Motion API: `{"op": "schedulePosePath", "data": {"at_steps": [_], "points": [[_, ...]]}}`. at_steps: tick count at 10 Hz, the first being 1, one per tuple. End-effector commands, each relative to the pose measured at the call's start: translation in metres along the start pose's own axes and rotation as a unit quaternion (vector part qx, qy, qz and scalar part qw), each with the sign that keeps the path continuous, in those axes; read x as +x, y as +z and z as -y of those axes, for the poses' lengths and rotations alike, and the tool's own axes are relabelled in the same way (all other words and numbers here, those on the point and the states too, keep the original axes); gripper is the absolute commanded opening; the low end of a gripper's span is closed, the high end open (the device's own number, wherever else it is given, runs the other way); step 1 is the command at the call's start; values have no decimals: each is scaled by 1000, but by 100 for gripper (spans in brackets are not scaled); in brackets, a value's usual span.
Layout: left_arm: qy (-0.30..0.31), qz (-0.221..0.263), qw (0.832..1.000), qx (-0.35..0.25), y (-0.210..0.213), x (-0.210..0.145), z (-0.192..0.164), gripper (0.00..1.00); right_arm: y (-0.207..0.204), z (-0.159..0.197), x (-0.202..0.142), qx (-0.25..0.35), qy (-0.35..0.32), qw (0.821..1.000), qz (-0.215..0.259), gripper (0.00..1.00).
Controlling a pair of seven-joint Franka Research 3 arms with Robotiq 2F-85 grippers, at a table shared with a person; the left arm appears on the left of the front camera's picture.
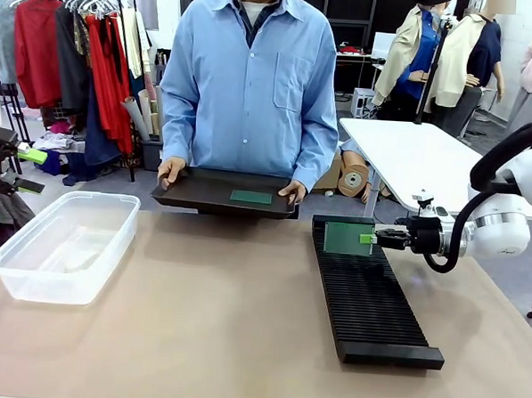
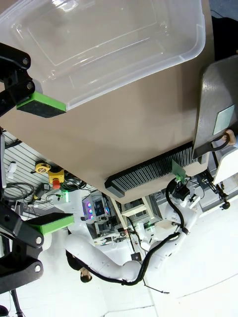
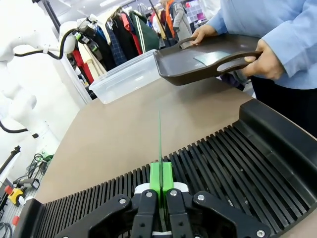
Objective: Sort PCBs into racks and boxes based on the side picked up.
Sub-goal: If the short side of the Blank PCB is picked up, insert it into the PCB Rack ; if the long side is picked up, place it in the Organizing box.
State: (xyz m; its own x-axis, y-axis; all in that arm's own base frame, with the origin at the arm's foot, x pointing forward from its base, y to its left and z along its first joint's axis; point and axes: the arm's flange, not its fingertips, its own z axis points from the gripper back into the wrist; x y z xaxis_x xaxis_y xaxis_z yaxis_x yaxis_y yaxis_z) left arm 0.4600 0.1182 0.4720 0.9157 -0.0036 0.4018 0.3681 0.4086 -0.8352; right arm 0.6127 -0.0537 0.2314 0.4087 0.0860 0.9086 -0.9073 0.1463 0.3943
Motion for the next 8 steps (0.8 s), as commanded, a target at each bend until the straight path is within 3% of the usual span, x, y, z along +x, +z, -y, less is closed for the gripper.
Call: {"op": "schedulePosePath", "data": {"at_steps": [1,8], "points": [[-1,-1,1000,3,0,-1,1,100,5,9,2,22,15,1000,-8,0],[-1,-1,1000,3,0,-1,1,100,6,18,-3,30,16,999,-22,0]]}}
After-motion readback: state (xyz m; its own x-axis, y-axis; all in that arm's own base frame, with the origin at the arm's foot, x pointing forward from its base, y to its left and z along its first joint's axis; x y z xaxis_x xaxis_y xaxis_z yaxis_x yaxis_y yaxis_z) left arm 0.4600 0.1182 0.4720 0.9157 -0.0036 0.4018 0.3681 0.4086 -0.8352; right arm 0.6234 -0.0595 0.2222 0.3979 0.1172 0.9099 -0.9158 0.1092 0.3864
